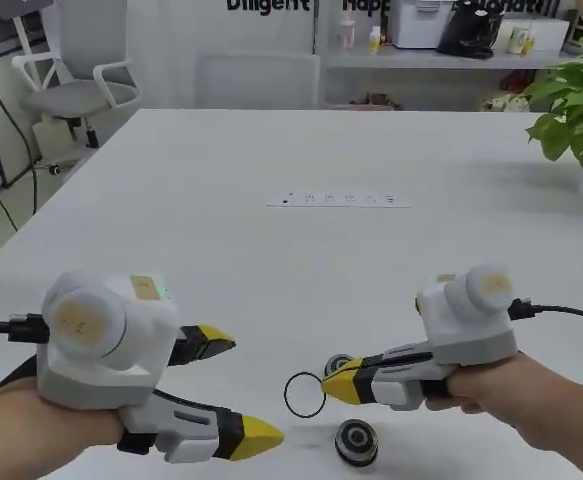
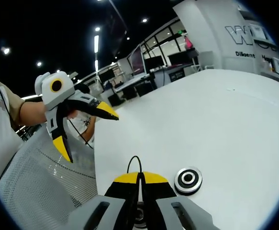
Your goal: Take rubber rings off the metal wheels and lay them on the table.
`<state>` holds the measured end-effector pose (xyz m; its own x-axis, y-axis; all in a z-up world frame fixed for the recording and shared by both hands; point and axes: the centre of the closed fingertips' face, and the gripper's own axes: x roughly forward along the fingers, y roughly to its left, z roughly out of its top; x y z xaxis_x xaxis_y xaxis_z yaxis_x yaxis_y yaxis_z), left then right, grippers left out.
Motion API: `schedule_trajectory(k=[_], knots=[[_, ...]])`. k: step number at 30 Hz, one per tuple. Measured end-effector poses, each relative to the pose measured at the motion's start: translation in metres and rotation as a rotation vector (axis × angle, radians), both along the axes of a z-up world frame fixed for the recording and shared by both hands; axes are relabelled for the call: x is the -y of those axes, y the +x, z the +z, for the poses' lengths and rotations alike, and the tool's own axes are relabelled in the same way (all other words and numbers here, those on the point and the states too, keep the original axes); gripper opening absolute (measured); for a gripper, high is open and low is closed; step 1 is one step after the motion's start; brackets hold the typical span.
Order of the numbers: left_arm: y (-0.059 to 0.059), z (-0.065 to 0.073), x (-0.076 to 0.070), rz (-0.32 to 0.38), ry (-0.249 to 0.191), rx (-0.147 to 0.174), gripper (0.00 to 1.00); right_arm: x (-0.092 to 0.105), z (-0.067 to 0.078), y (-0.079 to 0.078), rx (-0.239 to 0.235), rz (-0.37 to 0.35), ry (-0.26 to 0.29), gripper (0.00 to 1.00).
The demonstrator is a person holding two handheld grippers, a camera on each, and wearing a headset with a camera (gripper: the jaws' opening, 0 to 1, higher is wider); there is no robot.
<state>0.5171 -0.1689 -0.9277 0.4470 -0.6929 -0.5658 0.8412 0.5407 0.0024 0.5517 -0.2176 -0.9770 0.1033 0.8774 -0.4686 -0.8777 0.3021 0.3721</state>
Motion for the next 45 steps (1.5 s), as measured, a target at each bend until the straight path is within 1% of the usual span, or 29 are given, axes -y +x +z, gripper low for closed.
schedule_trajectory(k=[3,6,11,13,16,18,20,25,27,31,34,36,38,41,45], knots=[[0.000,-0.001,-0.002,0.009,-0.002,-0.004,0.68,-0.002,-0.007,0.000,-0.003,0.001,-0.025,0.00],[0.000,-0.001,-0.003,0.014,-0.008,-0.008,0.69,-0.001,-0.015,0.002,0.013,0.005,-0.059,0.00],[0.001,0.000,-0.004,0.019,-0.010,-0.011,0.69,-0.001,-0.021,0.001,0.018,0.008,-0.080,0.00],[0.002,-0.001,-0.004,0.020,-0.009,-0.014,0.69,0.000,-0.023,0.002,0.042,0.006,-0.095,0.00],[0.001,-0.001,-0.003,0.016,-0.006,-0.018,0.69,0.000,-0.023,0.003,0.047,0.005,-0.097,0.01],[0.001,-0.002,-0.002,0.014,-0.003,-0.021,0.69,0.001,-0.022,0.004,0.053,0.000,-0.092,0.05],[0.001,-0.003,-0.002,0.012,-0.001,-0.024,0.69,0.003,-0.022,0.006,0.066,-0.007,-0.095,0.06],[0.001,-0.005,0.001,0.005,0.003,-0.030,0.69,0.008,-0.017,0.009,0.064,-0.027,-0.076,0.11],[0.002,-0.004,0.003,0.001,-0.003,-0.032,0.69,0.010,-0.013,0.010,0.066,-0.038,-0.065,0.14],[0.004,-0.004,0.007,-0.006,0.002,-0.034,0.69,0.016,-0.003,0.013,0.082,-0.057,-0.036,0.18],[0.005,-0.005,0.009,-0.011,0.001,-0.040,0.68,0.022,0.002,0.013,0.088,-0.061,-0.020,0.20],[0.005,-0.005,0.012,-0.013,-0.013,-0.052,0.68,0.025,0.006,0.010,0.096,-0.057,-0.017,0.22],[0.006,-0.005,0.015,-0.017,-0.018,-0.056,0.67,0.029,0.008,0.009,0.105,-0.057,-0.015,0.24],[0.006,-0.006,0.021,-0.035,-0.012,-0.057,0.67,0.036,0.010,0.007,0.114,-0.061,-0.008,0.25],[0.008,-0.009,0.027,-0.050,-0.006,-0.062,0.65,0.044,0.010,0.004,0.115,-0.074,-0.001,0.26]])
